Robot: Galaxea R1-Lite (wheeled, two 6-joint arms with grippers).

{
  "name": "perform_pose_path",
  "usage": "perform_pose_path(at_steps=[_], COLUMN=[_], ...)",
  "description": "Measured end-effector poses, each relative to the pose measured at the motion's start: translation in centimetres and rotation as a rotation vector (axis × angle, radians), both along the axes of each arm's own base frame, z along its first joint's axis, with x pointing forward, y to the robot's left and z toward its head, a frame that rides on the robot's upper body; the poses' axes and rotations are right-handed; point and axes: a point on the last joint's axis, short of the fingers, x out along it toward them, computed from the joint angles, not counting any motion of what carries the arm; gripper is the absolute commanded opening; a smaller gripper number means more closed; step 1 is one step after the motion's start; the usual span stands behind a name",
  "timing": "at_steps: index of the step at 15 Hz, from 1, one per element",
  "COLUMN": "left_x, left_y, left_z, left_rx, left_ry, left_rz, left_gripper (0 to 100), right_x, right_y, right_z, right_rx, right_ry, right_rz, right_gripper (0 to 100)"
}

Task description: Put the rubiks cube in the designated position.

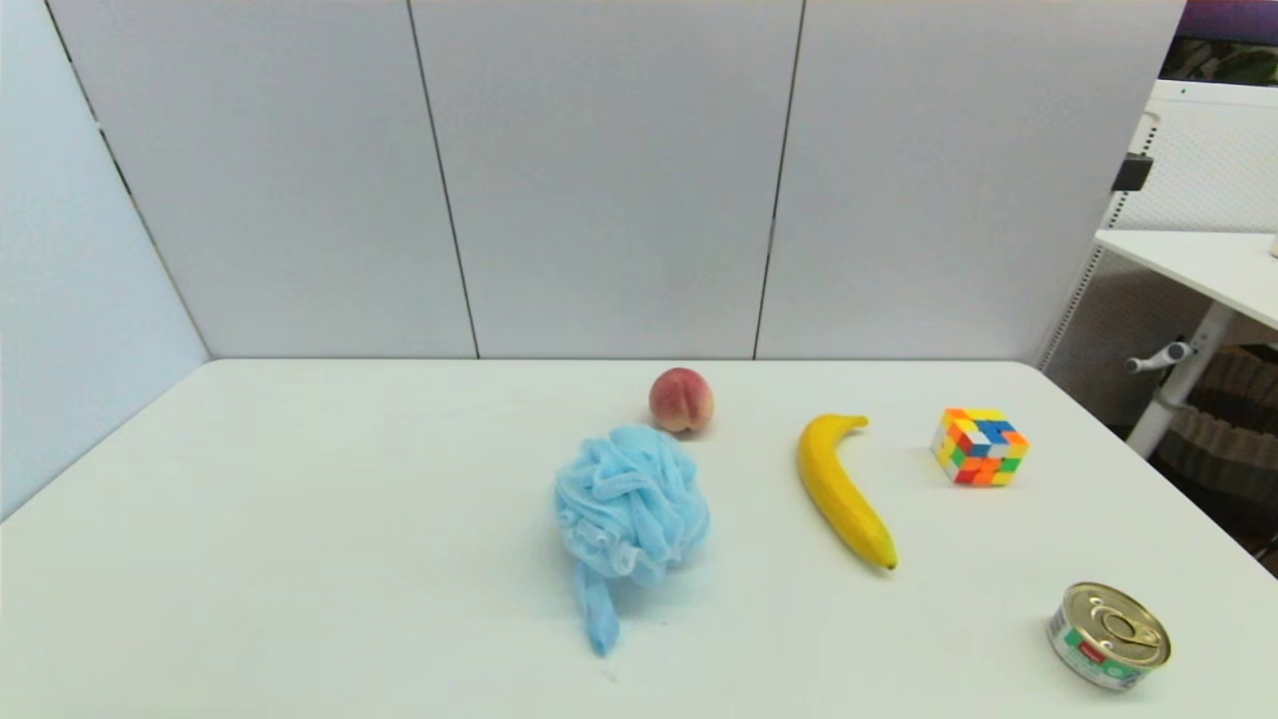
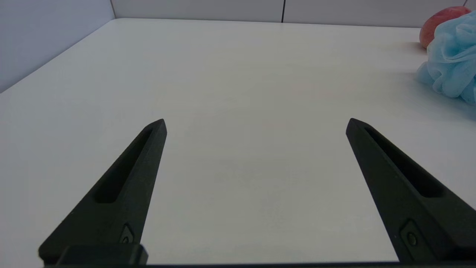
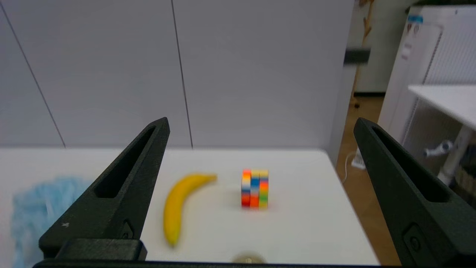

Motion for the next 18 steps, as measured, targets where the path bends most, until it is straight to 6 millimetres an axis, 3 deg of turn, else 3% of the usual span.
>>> perform_pose_path(at_steps=[2,4,8,10,13,16,18], left_x=[0.0,0.0,0.0,0.0,0.0,0.0,0.0], left_y=[0.0,0.0,0.0,0.0,0.0,0.0,0.0], left_z=[0.0,0.0,0.0,0.0,0.0,0.0,0.0], left_rx=[0.0,0.0,0.0,0.0,0.0,0.0,0.0], left_ry=[0.001,0.001,0.0,0.0,0.0,0.001,0.0], left_rz=[0.0,0.0,0.0,0.0,0.0,0.0,0.0], left_gripper=[100,100,100,100,100,100,100], right_x=[2.8,6.5,15.2,19.3,24.7,28.1,29.1], right_y=[0.0,0.0,0.0,0.0,-0.1,-0.1,-0.1], right_z=[3.8,6.2,7.0,5.8,2.3,-2.3,-4.8], right_rx=[-0.001,-0.007,-0.016,-0.026,-0.099,-0.177,-0.198], right_ry=[-0.003,0.032,0.195,0.323,0.565,0.832,0.987], right_rz=[-0.001,0.009,0.022,0.025,0.034,0.065,0.089], right_gripper=[100,100,100,100,100,100,100])
